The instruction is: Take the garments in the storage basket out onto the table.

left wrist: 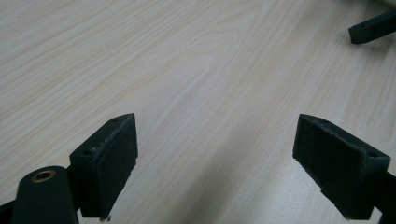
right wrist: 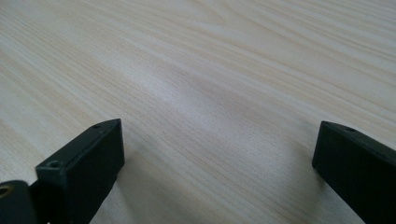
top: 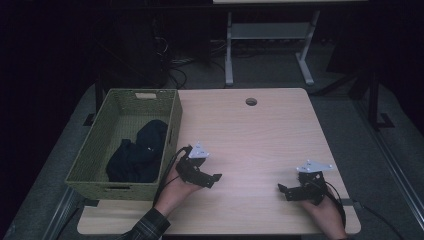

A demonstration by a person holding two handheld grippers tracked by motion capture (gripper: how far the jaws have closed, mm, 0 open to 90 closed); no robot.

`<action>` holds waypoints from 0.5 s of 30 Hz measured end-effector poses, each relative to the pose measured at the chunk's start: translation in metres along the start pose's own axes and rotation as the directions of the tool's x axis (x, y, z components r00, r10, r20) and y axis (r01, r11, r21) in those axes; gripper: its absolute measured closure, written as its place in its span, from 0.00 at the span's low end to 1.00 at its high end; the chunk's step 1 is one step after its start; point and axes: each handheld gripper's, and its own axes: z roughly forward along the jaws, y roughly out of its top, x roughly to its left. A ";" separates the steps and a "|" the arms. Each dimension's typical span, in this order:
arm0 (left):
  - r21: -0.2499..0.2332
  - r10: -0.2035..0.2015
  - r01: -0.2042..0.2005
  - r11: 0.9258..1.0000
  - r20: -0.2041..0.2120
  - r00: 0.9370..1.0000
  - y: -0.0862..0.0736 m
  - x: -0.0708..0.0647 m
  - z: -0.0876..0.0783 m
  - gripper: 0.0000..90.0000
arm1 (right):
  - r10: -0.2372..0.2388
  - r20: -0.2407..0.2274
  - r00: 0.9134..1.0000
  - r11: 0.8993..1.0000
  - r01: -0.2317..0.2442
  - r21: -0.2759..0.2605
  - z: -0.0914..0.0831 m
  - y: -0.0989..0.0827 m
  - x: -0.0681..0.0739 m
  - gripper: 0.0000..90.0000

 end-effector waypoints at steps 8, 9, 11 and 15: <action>0.010 0.011 -0.011 1.000 0.000 1.000 0.007 -0.002 -0.006 0.15 | 0.000 0.000 1.000 1.000 0.000 0.000 0.000 0.000 0.000 0.02; 0.006 0.006 -0.006 1.000 0.007 1.000 0.007 -0.001 -0.007 0.15 | 0.000 0.000 1.000 1.000 0.000 0.000 0.000 0.000 0.000 0.02; 0.004 -0.003 0.003 1.000 0.012 1.000 0.008 0.000 -0.007 0.15 | 0.000 0.000 1.000 1.000 0.000 0.000 0.000 0.000 0.000 0.02; 0.005 -0.004 0.004 1.000 0.013 1.000 0.011 0.001 -0.009 0.15 | 0.000 0.000 1.000 1.000 0.000 0.000 0.000 0.000 0.000 0.02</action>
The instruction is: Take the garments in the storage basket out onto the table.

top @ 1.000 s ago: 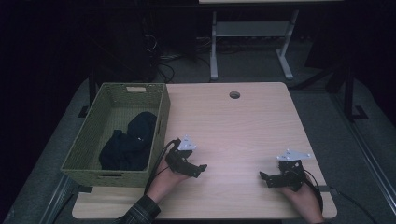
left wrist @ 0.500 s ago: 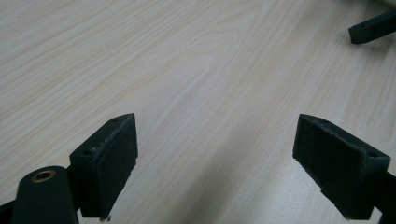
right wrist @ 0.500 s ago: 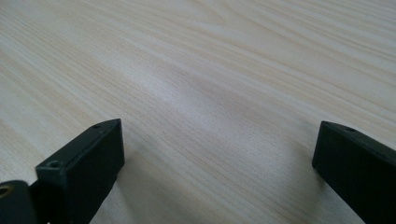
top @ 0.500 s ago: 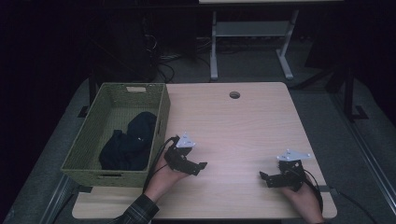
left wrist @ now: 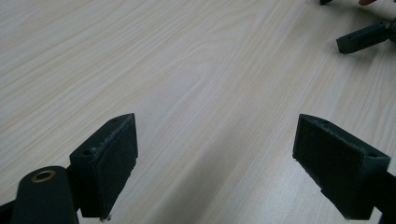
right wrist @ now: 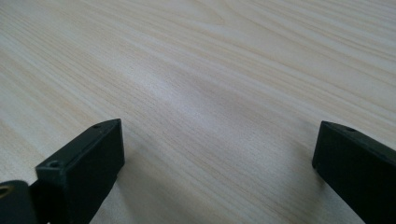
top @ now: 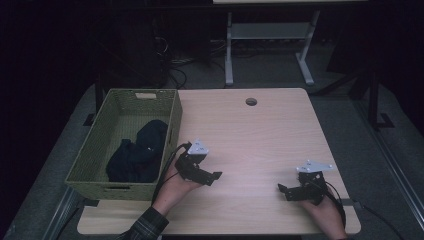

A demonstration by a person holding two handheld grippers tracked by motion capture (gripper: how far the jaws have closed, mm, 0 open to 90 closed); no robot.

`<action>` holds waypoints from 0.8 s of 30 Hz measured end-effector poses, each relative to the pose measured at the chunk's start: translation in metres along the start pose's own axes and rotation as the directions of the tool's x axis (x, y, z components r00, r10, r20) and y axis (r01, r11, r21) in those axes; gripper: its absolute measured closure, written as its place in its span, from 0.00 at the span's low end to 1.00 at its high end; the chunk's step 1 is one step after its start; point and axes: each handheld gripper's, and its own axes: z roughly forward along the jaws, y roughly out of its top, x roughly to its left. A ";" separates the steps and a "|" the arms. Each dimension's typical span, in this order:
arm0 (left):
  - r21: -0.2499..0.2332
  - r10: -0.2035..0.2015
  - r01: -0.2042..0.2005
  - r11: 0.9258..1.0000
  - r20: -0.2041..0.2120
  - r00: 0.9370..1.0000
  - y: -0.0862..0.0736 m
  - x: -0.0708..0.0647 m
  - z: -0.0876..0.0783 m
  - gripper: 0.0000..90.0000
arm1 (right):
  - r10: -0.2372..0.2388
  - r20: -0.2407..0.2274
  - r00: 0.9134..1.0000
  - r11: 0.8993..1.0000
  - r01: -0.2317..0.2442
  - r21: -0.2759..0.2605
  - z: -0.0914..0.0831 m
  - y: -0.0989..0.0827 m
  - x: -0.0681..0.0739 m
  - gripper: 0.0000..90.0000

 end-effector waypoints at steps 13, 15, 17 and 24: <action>-0.006 0.008 -0.008 1.000 0.001 1.000 0.014 0.002 -0.011 0.15 | 0.000 0.000 1.000 1.000 0.000 0.000 0.000 0.000 0.000 0.02; 0.000 0.013 -0.013 1.000 0.006 1.000 0.015 0.003 -0.010 0.15 | 0.000 0.000 1.000 1.000 0.000 0.000 0.000 0.000 0.000 0.02; 0.011 0.017 -0.017 1.000 0.012 1.000 0.017 0.002 -0.011 0.15 | 0.000 0.000 1.000 1.000 0.000 0.000 0.000 0.000 0.000 0.02; 0.022 0.017 -0.018 1.000 0.039 0.999 0.020 0.003 -0.012 0.16 | 0.001 0.000 1.000 1.000 -0.001 0.000 0.000 0.000 0.000 0.02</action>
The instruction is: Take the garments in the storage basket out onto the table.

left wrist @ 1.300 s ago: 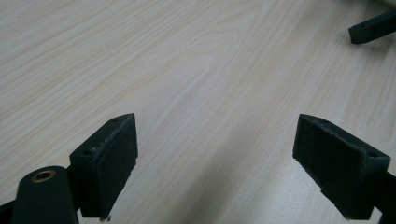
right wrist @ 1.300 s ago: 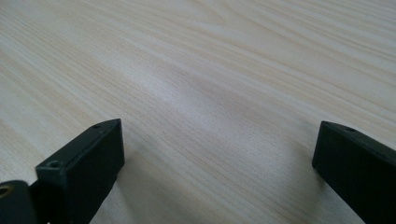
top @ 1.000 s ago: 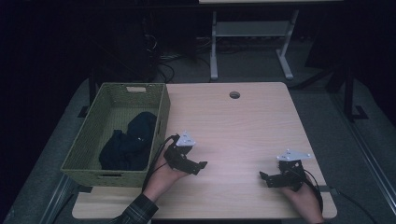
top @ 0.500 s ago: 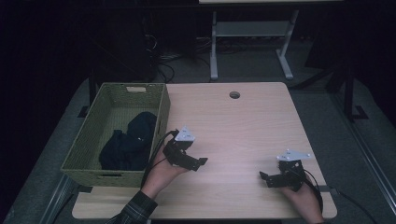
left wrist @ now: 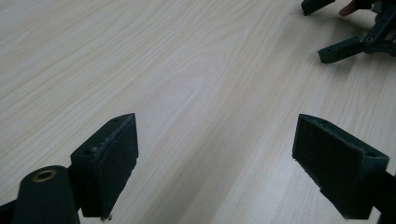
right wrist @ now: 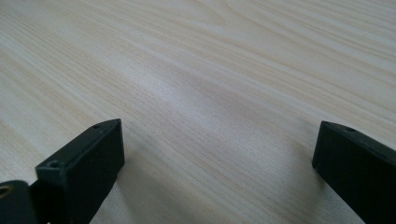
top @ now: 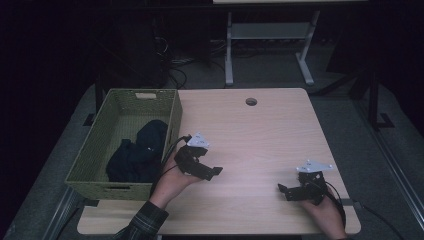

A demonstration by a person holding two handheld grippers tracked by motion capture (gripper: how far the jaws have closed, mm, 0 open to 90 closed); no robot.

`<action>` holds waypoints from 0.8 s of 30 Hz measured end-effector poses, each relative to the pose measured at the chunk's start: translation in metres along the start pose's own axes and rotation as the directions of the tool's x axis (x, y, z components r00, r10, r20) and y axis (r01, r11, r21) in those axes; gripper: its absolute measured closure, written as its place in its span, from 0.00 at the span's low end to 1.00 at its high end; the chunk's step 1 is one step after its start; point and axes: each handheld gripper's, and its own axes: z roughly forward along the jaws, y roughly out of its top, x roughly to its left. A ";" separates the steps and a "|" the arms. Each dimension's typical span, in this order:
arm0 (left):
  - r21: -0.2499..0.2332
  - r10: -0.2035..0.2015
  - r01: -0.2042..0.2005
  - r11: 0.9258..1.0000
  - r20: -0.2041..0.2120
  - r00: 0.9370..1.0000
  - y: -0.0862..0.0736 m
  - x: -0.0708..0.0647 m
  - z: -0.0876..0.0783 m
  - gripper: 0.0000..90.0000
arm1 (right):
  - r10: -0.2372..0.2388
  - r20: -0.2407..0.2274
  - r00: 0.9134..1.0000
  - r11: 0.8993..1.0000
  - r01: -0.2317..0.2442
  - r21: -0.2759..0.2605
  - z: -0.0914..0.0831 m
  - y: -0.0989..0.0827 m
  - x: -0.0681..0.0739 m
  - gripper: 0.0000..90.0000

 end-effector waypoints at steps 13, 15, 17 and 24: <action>0.014 0.017 -0.017 1.000 0.008 1.000 0.012 0.005 -0.009 0.16 | 0.000 0.001 1.000 1.000 0.000 0.000 0.000 0.000 0.000 0.02; 0.010 0.018 -0.018 1.000 0.012 1.000 0.015 0.007 -0.011 0.16 | -0.001 0.001 1.000 1.000 0.001 0.000 0.000 0.000 0.000 0.02; 0.011 0.007 -0.007 1.000 0.015 1.000 0.017 0.008 -0.013 0.16 | -0.001 0.001 1.000 1.000 0.001 0.000 0.000 0.000 0.000 0.02; 0.022 0.009 -0.010 1.000 0.043 0.999 0.023 0.012 -0.020 0.16 | -0.002 0.000 1.000 1.000 0.002 0.001 0.000 0.000 0.000 0.02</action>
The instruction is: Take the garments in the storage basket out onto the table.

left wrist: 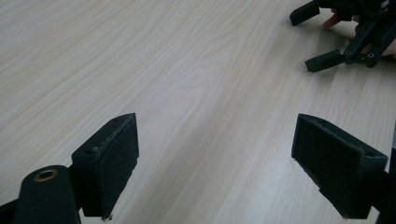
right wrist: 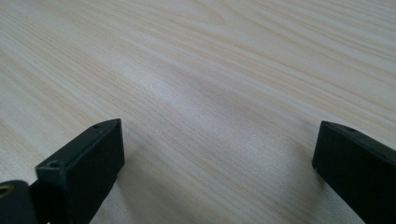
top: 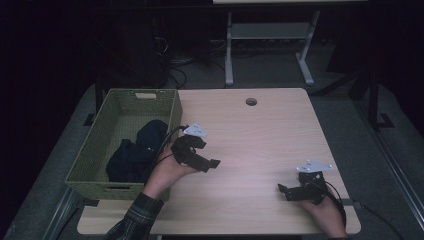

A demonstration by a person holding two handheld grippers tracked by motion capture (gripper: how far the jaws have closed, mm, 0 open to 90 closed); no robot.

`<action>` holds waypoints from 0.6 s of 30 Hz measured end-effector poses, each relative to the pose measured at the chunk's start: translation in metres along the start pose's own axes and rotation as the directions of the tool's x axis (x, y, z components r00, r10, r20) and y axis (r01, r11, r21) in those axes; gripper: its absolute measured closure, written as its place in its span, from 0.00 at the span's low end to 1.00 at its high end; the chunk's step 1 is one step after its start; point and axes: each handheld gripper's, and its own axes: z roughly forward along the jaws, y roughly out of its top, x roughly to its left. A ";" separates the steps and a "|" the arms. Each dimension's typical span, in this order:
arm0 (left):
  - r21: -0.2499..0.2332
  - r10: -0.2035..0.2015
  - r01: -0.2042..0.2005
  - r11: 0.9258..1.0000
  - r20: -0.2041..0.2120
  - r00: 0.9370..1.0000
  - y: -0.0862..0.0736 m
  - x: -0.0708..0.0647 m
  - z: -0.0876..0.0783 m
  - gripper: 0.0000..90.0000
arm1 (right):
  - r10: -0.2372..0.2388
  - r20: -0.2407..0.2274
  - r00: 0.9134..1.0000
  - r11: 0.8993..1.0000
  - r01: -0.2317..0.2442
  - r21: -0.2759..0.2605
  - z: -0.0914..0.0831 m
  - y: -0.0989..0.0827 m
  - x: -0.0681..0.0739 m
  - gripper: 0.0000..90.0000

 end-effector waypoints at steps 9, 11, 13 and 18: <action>0.019 0.012 -0.012 1.000 0.002 1.000 0.010 0.006 -0.014 0.16 | -0.004 0.002 1.000 1.000 0.004 -0.002 0.000 0.000 0.000 0.02; 0.026 0.015 -0.015 1.000 0.002 1.000 0.013 0.008 -0.016 0.16 | -0.004 0.001 1.000 1.000 0.004 -0.003 0.000 0.000 0.000 0.02; 0.028 0.009 -0.009 1.000 0.003 1.000 0.015 0.009 -0.019 0.16 | -0.004 0.001 1.000 1.000 0.004 -0.003 0.000 0.000 0.000 0.02; 0.034 0.013 -0.013 0.999 -0.002 1.000 0.022 0.013 -0.025 0.16 | -0.004 0.000 1.000 1.000 0.004 -0.002 0.000 0.000 0.000 0.02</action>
